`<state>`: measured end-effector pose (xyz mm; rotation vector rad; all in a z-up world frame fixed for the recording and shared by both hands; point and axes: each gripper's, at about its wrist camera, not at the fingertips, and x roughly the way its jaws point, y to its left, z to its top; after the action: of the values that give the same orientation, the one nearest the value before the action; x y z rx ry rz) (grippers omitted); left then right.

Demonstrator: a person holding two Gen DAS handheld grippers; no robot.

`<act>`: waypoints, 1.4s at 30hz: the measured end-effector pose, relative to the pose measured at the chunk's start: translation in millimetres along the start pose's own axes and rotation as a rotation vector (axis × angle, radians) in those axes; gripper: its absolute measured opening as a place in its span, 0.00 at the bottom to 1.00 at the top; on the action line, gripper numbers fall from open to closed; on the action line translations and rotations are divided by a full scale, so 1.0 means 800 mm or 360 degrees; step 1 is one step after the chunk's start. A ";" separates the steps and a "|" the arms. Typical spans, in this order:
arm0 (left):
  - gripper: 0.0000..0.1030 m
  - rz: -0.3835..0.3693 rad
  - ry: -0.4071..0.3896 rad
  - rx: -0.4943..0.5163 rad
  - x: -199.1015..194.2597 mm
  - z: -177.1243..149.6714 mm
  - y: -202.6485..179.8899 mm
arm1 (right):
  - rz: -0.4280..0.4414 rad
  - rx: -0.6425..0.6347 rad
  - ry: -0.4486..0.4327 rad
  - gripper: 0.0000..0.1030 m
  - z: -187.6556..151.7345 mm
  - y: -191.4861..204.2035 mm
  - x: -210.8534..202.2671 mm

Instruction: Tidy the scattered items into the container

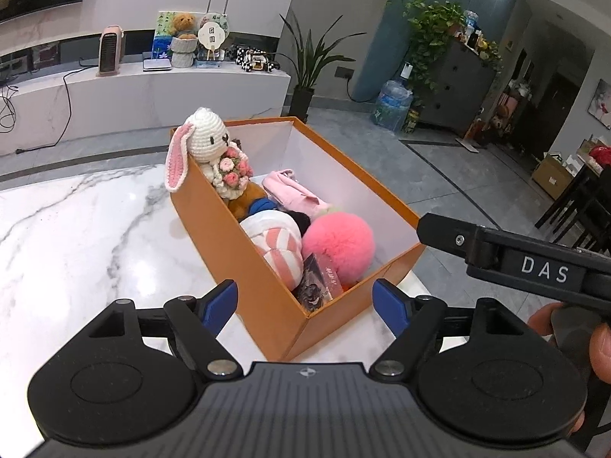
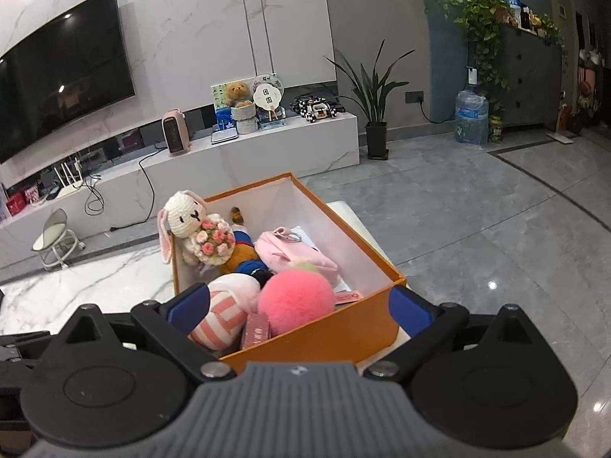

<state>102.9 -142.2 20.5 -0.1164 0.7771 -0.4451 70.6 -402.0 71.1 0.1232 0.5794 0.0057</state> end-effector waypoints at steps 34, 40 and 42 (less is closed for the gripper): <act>0.89 0.0120 0.0052 0.0012 0.004 0.009 -0.008 | -0.0096 -0.0085 -0.0004 0.99 -0.001 0.017 -0.004; 0.89 0.0115 0.0050 0.0019 0.003 0.008 -0.008 | -0.0095 -0.0083 -0.0007 0.99 -0.001 0.017 -0.004; 0.89 0.0112 0.0048 0.0023 0.003 0.008 -0.009 | -0.0095 -0.0082 -0.0007 0.99 -0.001 0.017 -0.004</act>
<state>106.7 -150.4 25.5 -0.0688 0.8053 -0.3865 67.9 -388.2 73.5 0.0557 0.5776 -0.0373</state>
